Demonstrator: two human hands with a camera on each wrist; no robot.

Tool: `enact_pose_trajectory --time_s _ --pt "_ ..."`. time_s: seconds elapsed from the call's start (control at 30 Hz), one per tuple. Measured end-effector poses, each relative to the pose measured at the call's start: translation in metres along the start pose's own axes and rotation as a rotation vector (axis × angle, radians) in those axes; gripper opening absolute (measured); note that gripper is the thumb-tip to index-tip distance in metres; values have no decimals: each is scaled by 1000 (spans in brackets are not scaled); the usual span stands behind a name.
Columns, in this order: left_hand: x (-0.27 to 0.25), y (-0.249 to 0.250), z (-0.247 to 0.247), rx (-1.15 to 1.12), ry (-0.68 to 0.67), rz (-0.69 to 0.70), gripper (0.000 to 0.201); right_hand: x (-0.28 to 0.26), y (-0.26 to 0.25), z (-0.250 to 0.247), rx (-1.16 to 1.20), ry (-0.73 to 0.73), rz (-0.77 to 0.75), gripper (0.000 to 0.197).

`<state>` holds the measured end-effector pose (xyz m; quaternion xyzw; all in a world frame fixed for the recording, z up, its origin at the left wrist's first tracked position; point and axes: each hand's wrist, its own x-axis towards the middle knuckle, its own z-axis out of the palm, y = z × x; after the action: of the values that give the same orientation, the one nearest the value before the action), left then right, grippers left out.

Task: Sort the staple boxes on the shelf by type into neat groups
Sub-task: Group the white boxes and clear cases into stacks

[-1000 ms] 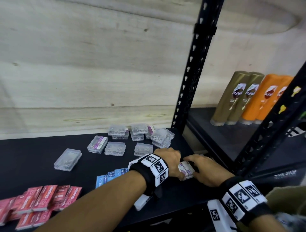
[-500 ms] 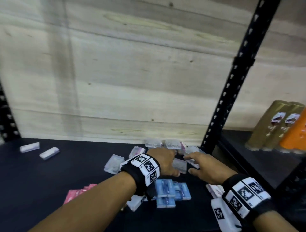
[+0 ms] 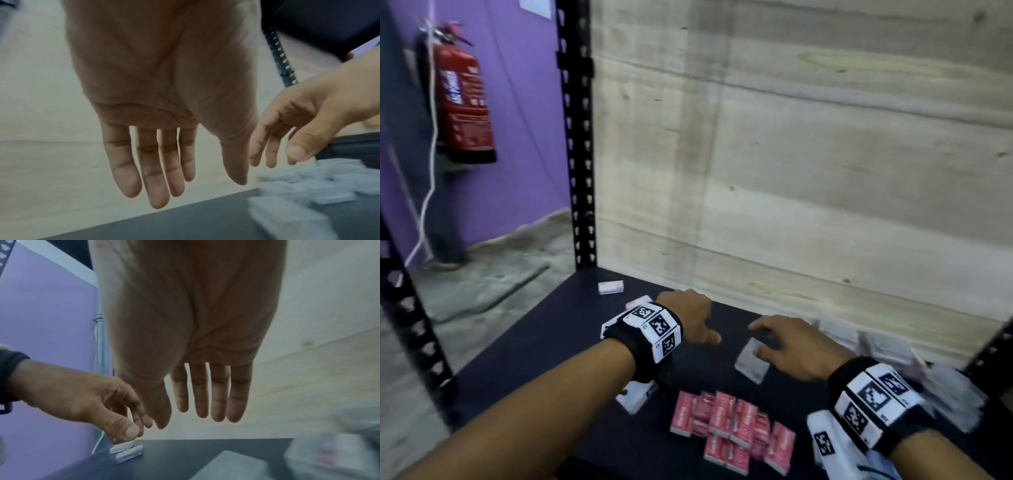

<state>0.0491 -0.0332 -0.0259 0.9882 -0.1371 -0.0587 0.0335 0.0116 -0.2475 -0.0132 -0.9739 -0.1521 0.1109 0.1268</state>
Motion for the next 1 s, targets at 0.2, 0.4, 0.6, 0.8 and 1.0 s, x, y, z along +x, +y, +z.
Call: enact_pose_trajectory --time_s 0.2,0.4,0.6,0.8,1.0 --pt "-2 -99 10 27 -41 -145 52 65 -52 18 45 -60 -81 48" --pt "6 -178 20 -21 -21 -308 67 123 -95 33 -28 -156 -109 49" --pt "26 -217 24 -102 -55 -290 64 162 -126 44 -137 -210 -191 49" --pt "49 -223 33 -50 -114 -257 71 185 -142 53 -202 -263 -280 69" --pt "55 -216 27 55 -162 -279 45 190 -148 56 -272 -252 -287 56"
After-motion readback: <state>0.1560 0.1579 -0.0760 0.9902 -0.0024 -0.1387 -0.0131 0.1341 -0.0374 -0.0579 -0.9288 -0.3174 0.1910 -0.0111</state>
